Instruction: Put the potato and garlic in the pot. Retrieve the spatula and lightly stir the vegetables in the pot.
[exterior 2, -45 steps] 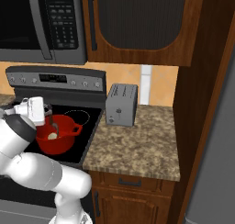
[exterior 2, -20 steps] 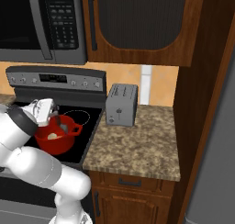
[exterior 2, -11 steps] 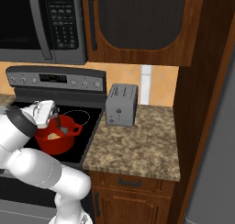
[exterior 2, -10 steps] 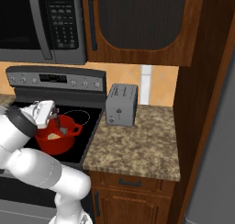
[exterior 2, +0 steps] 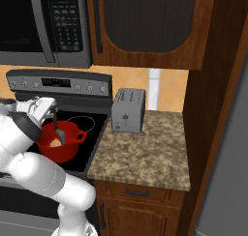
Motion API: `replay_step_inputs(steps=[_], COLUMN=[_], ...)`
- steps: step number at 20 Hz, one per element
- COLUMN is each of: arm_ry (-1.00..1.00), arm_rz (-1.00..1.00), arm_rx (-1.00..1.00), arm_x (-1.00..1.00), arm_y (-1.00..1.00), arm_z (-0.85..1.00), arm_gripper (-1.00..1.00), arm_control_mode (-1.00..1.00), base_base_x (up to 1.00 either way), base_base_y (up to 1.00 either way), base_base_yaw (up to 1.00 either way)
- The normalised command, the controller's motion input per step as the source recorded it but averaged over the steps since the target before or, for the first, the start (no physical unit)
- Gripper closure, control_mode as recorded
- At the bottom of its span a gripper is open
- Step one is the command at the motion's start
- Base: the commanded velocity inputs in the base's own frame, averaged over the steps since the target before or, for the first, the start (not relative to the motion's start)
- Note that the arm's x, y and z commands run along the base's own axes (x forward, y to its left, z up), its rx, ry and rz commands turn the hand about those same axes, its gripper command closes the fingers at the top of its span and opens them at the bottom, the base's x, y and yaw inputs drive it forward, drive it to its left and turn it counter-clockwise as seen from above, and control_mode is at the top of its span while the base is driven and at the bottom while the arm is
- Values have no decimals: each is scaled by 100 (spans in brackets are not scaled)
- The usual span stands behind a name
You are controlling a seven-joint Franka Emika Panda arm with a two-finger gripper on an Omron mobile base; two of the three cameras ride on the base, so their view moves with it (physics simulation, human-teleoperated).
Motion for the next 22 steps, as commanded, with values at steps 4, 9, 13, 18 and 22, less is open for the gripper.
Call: replay_step_inputs(steps=[4,9,13,18,22], arm_ry=[0,-4,-2,-2,-2], arm_rz=[-14,-2,0,0,0], arm_rx=[0,-2,-1,0,0], arm_x=[3,-16,-30,-34,-33], arm_y=[7,24,12,0,-11], arm_z=[56,7,-7,-7,-28], arm_gripper=[100,100,100,100,100], arm_control_mode=[-100,-100,-100,-100,-100], base_base_x=[0,0,0,0,0], base_base_y=[0,0,0,0,0], base_base_yaw=[0,0,0,0,0])
